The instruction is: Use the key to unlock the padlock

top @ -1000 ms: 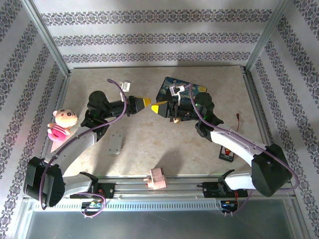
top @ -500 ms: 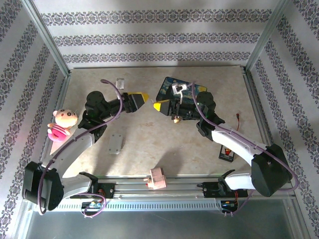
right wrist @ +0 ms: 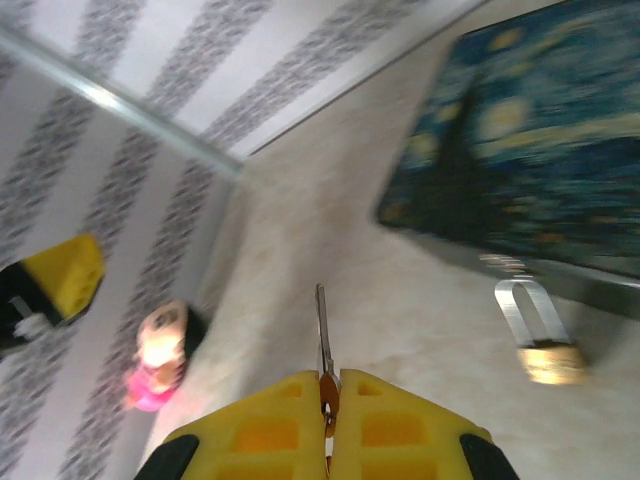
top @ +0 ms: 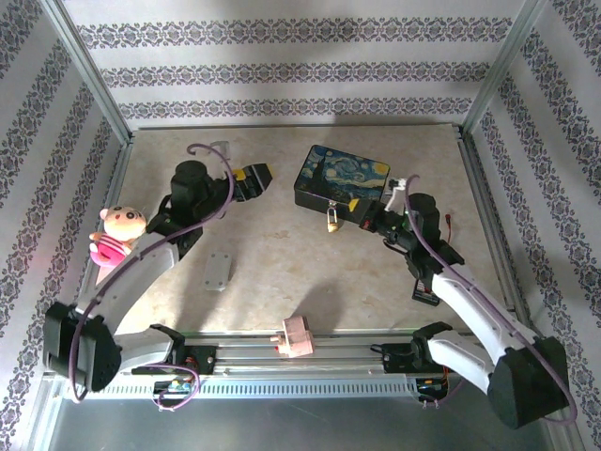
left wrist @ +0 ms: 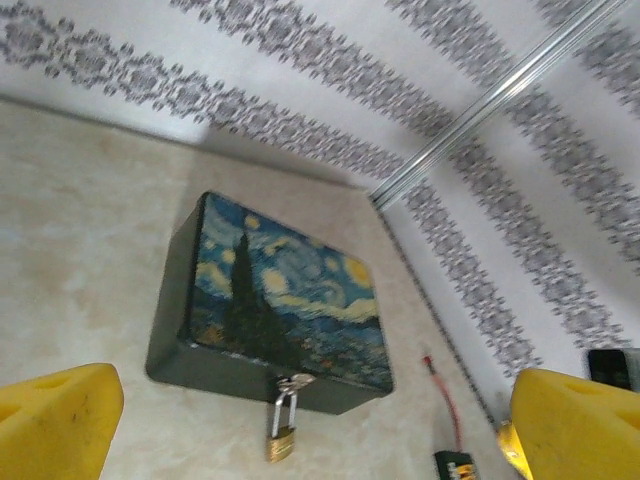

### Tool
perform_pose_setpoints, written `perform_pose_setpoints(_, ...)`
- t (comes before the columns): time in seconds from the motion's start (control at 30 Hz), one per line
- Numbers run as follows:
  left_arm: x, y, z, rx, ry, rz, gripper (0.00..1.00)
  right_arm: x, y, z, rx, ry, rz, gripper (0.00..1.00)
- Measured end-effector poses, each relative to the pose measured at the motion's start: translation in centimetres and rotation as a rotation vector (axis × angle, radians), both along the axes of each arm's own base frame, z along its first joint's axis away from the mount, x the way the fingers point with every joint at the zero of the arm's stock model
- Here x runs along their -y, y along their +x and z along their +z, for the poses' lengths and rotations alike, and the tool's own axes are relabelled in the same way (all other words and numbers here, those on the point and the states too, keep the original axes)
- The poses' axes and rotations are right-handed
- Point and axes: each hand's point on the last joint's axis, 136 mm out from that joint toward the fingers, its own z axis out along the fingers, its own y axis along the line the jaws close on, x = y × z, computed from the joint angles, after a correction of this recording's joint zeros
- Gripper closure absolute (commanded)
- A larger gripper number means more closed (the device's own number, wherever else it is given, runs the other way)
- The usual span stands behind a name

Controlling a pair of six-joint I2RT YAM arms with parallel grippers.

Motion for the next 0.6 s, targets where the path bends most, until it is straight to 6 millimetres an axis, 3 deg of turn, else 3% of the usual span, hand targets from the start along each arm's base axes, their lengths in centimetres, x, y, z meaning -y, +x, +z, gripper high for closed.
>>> perform_pose_setpoints(0.3,4.4,6.0,-7.0,-0.157,0.100,-0.095,0.01,8.2,1.4,-4.1,-0.108,-0.200,-0.299,1.00)
perform_pose_setpoints(0.6,8.0,11.4,-14.7,-0.291,0.112,-0.171,0.15,11.7,5.4,-8.4,-0.229,-0.370,-0.387,1.00)
